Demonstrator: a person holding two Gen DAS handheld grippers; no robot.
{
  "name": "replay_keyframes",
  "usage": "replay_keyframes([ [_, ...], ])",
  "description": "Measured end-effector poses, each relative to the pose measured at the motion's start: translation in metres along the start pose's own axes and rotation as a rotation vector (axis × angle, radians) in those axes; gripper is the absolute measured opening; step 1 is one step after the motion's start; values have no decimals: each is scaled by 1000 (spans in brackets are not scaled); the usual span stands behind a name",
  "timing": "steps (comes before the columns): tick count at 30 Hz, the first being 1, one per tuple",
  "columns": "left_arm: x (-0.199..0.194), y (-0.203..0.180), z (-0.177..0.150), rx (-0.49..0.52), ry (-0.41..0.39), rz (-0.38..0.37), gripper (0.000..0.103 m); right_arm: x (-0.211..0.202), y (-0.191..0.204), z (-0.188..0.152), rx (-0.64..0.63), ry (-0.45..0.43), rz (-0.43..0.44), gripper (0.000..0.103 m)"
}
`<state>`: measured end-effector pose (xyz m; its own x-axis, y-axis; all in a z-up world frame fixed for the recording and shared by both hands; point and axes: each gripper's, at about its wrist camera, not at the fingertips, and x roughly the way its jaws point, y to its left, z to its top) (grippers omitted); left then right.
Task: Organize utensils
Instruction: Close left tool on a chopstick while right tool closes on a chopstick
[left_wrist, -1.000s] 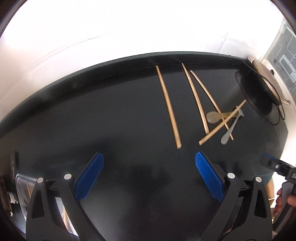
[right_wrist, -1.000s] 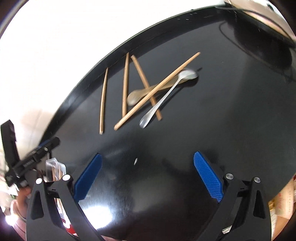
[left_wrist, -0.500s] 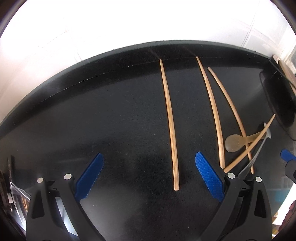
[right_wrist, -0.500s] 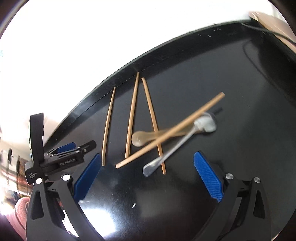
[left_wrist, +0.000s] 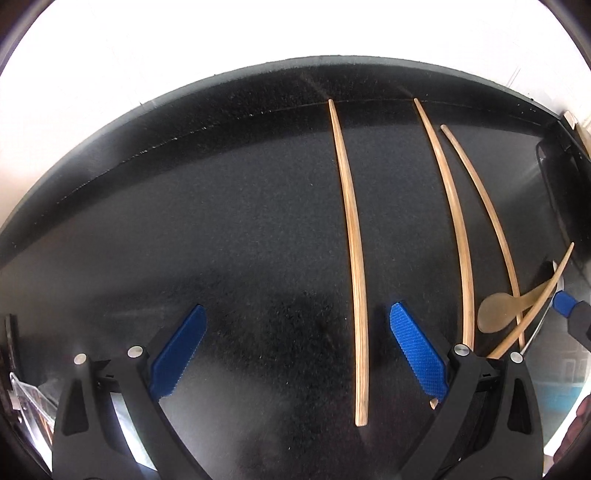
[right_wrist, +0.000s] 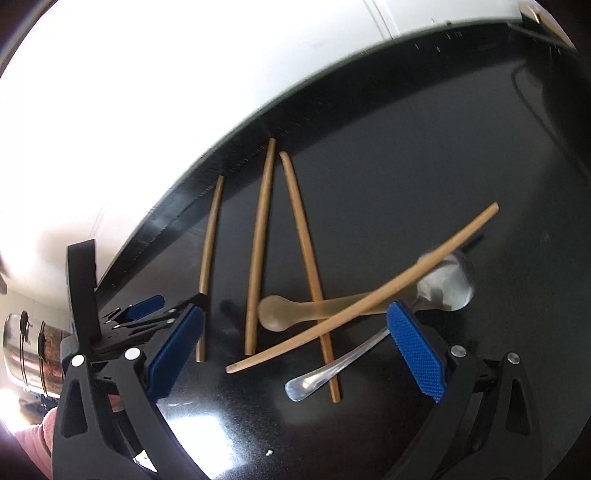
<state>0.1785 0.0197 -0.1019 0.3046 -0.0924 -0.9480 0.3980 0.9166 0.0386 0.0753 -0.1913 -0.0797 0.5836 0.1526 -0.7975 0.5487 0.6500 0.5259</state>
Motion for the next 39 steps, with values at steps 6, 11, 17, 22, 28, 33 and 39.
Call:
replay_keyframes([
  [6,10,2,6,-15,-5,-10,97,0,-2,5,-24,-44,-10,96],
  [11,14,2,16,-9,-20,-11,97,1,-1,6,-33,-57,1,94],
  [17,13,-1,16,-18,-55,-6,97,4,-1,15,-30,-35,5,84],
  [22,7,-13,8,-38,-85,8,98,22,6,21,-61,9,-30,75],
  [28,10,-23,16,-60,-89,15,98,30,13,26,-96,34,-39,39],
  [33,7,-27,23,-45,-96,6,98,30,14,22,-112,41,-61,25],
  [39,7,-31,28,-51,-99,9,98,26,15,20,-150,72,-94,25],
])
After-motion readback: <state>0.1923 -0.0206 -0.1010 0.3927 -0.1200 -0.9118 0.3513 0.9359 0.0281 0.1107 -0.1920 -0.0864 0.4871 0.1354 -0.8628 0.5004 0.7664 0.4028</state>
